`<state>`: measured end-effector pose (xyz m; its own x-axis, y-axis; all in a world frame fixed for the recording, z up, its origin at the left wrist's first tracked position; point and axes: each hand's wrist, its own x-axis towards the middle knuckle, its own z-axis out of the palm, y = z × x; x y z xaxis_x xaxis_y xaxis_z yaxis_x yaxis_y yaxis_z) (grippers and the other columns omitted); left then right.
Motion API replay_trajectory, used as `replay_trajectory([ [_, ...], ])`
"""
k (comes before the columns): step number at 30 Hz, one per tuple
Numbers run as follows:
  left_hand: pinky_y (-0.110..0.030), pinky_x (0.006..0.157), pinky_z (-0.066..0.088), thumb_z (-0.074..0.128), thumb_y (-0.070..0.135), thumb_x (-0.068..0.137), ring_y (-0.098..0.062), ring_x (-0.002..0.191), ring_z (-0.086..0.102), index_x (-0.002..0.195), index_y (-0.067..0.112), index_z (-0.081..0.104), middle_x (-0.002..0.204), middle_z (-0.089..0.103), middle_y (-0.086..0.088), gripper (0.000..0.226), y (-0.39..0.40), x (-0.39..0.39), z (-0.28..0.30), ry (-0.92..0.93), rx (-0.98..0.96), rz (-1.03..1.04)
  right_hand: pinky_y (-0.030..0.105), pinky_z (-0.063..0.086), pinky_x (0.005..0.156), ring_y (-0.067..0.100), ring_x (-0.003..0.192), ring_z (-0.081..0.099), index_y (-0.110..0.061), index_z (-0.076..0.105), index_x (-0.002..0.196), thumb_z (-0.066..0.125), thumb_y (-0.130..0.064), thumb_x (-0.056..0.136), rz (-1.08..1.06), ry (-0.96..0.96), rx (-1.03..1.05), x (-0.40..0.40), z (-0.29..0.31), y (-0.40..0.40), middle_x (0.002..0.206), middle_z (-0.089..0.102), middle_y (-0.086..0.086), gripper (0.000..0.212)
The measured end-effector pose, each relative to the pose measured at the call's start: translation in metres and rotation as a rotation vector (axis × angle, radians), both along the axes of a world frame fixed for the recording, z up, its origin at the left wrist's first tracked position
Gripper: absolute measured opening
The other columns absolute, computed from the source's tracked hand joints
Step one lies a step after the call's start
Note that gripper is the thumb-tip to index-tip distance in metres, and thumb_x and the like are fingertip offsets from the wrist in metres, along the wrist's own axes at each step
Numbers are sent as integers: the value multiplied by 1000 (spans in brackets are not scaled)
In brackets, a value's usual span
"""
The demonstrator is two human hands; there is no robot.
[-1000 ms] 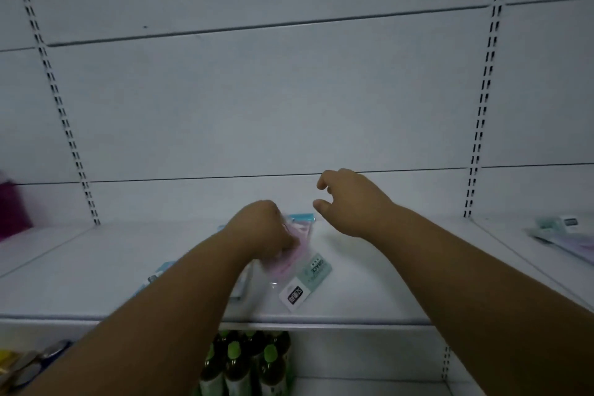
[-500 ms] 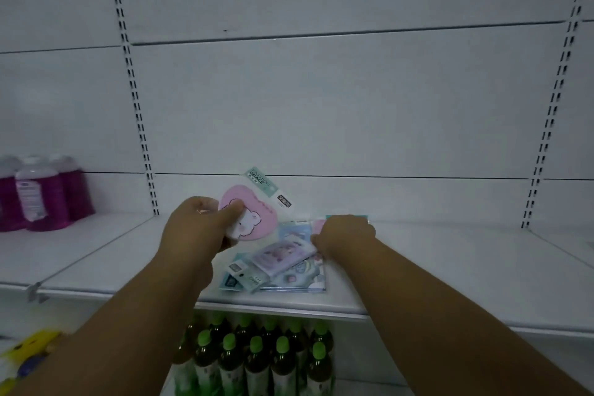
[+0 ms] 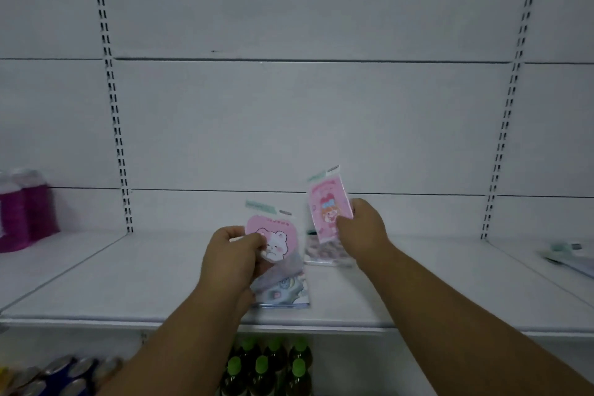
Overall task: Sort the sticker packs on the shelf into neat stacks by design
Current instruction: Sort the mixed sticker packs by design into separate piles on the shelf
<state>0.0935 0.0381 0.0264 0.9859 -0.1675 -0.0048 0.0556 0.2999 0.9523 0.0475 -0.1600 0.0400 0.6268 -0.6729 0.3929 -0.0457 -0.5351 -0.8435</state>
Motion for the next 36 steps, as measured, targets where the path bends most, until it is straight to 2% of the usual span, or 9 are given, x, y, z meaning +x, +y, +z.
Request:
replay_trajectory([
  [4, -38, 57, 59, 61, 3, 87, -29, 67, 70, 101, 2, 61, 93, 71, -21, 14, -61, -20, 2, -62, 83, -115, 46, 58, 81, 23, 83, 68, -17, 66, 92, 56, -8, 83, -31, -90, 56, -56, 16, -36, 91, 71, 3, 17],
  [15, -35, 66, 58, 57, -7, 87, -33, 87, 70, 109, -9, 57, 106, 67, -25, 22, -273, -143, 6, -91, -118, -321, 46, 59, 79, 23, 85, 69, -17, 65, 94, 63, -12, 82, -350, -46, -60, -240, 22, -225, 95, 71, 3, 14],
  [18, -34, 65, 58, 59, -4, 88, -30, 87, 71, 109, -3, 59, 104, 68, -20, 21, -322, -179, 8, -106, -127, -289, 44, 59, 80, 22, 86, 70, -16, 67, 93, 66, -11, 81, -357, 22, -83, -271, 21, -287, 98, 72, 4, 13],
  [21, -30, 61, 58, 59, -3, 89, -28, 85, 71, 109, -3, 58, 103, 68, -19, 20, -362, -209, 10, -100, -166, -284, 49, 60, 72, 28, 75, 72, -20, 61, 66, 67, -5, 77, -340, 128, -78, -287, 19, -341, 88, 74, 12, 19],
  [24, -33, 65, 58, 58, -4, 89, -29, 86, 71, 110, -2, 57, 104, 68, -20, 21, -388, -234, 13, -91, -198, -260, 51, 59, 72, 35, 76, 72, -3, 67, 70, 68, 0, 73, -295, 273, -43, -292, 6, -382, 85, 72, 22, 5],
  [27, -36, 67, 58, 57, -5, 89, -32, 88, 71, 106, -1, 59, 106, 67, -22, 17, -403, -252, 13, -99, -188, -261, 33, 57, 62, 29, 74, 67, -2, 63, 76, 69, -10, 73, -267, 464, -132, -296, -10, -404, 79, 68, 14, 11],
  [29, -33, 64, 57, 57, -6, 89, -32, 88, 70, 102, -1, 59, 107, 67, -23, 14, -412, -261, 15, -108, -180, -267, 22, 38, 49, 22, 69, 56, -13, 48, 63, 73, -25, 72, -264, 595, -307, -298, -16, -410, 63, 53, 1, 29],
  [33, -26, 55, 57, 57, -5, 90, -30, 88, 70, 96, 7, 59, 105, 67, -18, 13, -428, -274, 16, -109, -157, -304, 26, 37, 61, 22, 71, 54, -20, 38, 61, 74, -34, 70, -267, 705, -440, -303, -18, -414, 62, 43, -4, 40],
  [36, -27, 57, 58, 57, -5, 90, -28, 87, 70, 96, 9, 58, 104, 68, -16, 15, -443, -280, 12, -94, -140, -364, 27, 38, 64, 27, 78, 59, -13, 44, 63, 58, -32, 87, -290, 539, -448, -310, -9, -418, 65, 48, 1, 33],
])
